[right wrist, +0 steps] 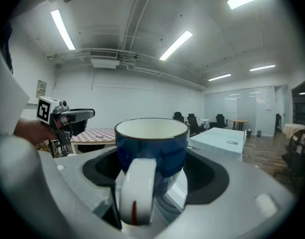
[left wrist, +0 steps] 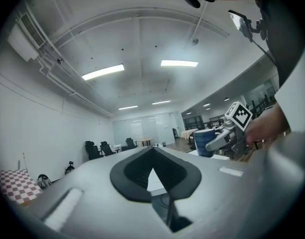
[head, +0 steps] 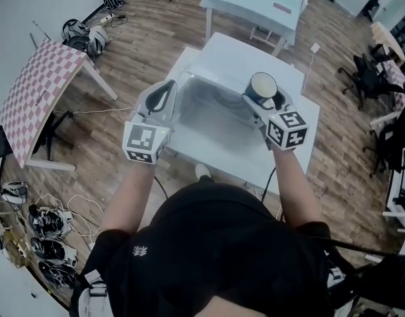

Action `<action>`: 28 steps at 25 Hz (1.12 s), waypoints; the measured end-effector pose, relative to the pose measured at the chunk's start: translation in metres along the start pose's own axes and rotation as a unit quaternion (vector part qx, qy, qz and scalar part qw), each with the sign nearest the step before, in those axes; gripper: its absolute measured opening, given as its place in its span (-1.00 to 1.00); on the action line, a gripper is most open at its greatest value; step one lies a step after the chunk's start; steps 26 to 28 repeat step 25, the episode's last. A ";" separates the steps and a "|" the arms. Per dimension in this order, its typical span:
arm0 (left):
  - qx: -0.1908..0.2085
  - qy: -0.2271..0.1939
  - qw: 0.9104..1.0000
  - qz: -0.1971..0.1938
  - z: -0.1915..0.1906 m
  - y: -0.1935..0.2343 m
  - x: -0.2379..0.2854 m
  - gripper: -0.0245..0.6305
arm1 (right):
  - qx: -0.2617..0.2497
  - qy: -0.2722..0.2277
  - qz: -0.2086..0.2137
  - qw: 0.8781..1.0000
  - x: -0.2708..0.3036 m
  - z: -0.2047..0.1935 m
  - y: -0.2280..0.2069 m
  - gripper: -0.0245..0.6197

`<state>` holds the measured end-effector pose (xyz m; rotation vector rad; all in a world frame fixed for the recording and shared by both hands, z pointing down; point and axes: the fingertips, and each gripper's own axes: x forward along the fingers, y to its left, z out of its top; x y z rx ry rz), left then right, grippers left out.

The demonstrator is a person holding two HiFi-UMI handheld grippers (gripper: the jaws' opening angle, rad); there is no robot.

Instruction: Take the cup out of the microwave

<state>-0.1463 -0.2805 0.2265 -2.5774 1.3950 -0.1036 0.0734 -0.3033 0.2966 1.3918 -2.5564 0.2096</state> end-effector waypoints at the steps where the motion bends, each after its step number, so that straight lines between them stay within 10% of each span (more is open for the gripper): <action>1: -0.002 0.001 1.000 0.001 -0.001 0.000 -0.001 -0.91 | 0.000 0.000 -0.001 1.000 0.001 -0.001 -0.001 0.27; 28: -0.005 -0.012 1.000 0.015 -0.008 0.006 -0.005 -0.90 | 0.003 -0.026 -0.038 0.999 0.007 -0.006 -0.013 0.27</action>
